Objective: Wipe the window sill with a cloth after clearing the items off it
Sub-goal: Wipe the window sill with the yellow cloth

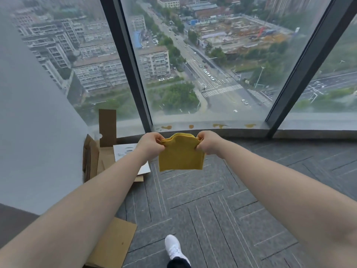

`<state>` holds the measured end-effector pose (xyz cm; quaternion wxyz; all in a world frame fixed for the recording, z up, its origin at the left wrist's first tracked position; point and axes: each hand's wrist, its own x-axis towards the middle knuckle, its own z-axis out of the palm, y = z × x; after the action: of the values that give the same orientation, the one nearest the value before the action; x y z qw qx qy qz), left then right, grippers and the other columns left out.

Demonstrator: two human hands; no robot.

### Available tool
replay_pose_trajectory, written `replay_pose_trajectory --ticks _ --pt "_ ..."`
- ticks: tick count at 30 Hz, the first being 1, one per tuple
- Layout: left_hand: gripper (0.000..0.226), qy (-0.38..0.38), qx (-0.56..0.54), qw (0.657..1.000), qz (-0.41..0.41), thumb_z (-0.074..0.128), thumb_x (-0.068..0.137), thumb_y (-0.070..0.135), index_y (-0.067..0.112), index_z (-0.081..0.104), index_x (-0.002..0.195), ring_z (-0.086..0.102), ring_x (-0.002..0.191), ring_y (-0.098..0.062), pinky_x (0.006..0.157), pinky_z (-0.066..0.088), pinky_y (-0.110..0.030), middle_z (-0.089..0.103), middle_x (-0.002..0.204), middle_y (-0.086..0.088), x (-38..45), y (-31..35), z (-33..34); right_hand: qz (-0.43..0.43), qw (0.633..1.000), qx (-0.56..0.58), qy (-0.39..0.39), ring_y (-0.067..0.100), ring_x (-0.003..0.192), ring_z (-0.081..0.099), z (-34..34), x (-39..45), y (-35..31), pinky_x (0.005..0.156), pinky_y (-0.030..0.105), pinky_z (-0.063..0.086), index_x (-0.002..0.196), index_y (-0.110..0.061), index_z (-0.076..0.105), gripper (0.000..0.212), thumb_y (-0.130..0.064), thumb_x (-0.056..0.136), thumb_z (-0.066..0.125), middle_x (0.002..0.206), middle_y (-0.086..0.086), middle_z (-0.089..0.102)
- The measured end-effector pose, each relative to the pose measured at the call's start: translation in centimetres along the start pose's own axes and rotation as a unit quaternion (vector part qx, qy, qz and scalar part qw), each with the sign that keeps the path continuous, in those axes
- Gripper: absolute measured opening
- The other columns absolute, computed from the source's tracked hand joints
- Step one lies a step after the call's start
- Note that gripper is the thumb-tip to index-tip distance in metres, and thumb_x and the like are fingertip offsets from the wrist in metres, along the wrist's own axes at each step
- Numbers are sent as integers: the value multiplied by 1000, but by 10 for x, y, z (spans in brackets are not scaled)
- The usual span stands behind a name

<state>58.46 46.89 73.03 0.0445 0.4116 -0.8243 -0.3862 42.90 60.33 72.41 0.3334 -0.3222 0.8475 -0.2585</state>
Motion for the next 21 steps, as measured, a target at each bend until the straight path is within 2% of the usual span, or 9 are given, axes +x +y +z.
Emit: replay_pose_trajectory --ticks 2,4,7,11,15,18,21 --pt "16 -8 -3 1000 15 58 81 5 19 61 77 56 78 -21 79 54 -37 60 78 -3 45 3 -6 7 1000 -8 1 24 84 55 -12 36 -10 73 36 53 98 -9 60 16 -4 84 57 94 11 60" --pt "13 -17 -3 1000 25 58 82 4 16 61 78 56 78 -21 79 53 -36 59 77 -2 92 9 -13 13 1000 -9 10 24 81 53 -27 74 -22 68 33 49 85 -12 58 10 -2 82 58 84 8 56" --pt "18 -30 1 999 35 59 81 5 21 60 73 56 76 -20 79 54 -36 60 76 -1 155 12 -20 22 999 -23 11 22 76 49 -44 124 -38 60 25 42 74 -17 52 20 -2 81 63 73 2 49" --pt "17 -33 9 999 39 57 79 2 18 61 75 55 77 -21 76 53 -34 58 74 -1 219 17 -28 35 999 -36 21 22 78 51 -57 183 -52 57 24 41 69 -20 49 26 -1 80 64 73 2 49" --pt "18 -46 45 998 27 57 76 4 21 60 70 58 78 -23 76 55 -37 58 72 0 280 17 -35 39 998 -39 0 23 84 52 -66 241 -60 59 25 41 87 -13 55 16 -2 82 65 88 7 55" --pt "18 -39 70 997 17 59 76 6 23 60 70 62 81 -24 79 58 -40 61 75 0 325 16 -41 31 999 -21 -20 23 85 52 -76 290 -65 57 25 40 96 -11 57 18 -3 82 66 92 8 55" --pt "13 -35 92 995 -2 60 77 6 19 63 78 63 85 -24 79 58 -39 62 78 -1 365 18 -44 15 999 -22 -42 23 86 53 -84 344 -69 56 24 40 100 -12 57 22 -8 82 69 97 8 57"
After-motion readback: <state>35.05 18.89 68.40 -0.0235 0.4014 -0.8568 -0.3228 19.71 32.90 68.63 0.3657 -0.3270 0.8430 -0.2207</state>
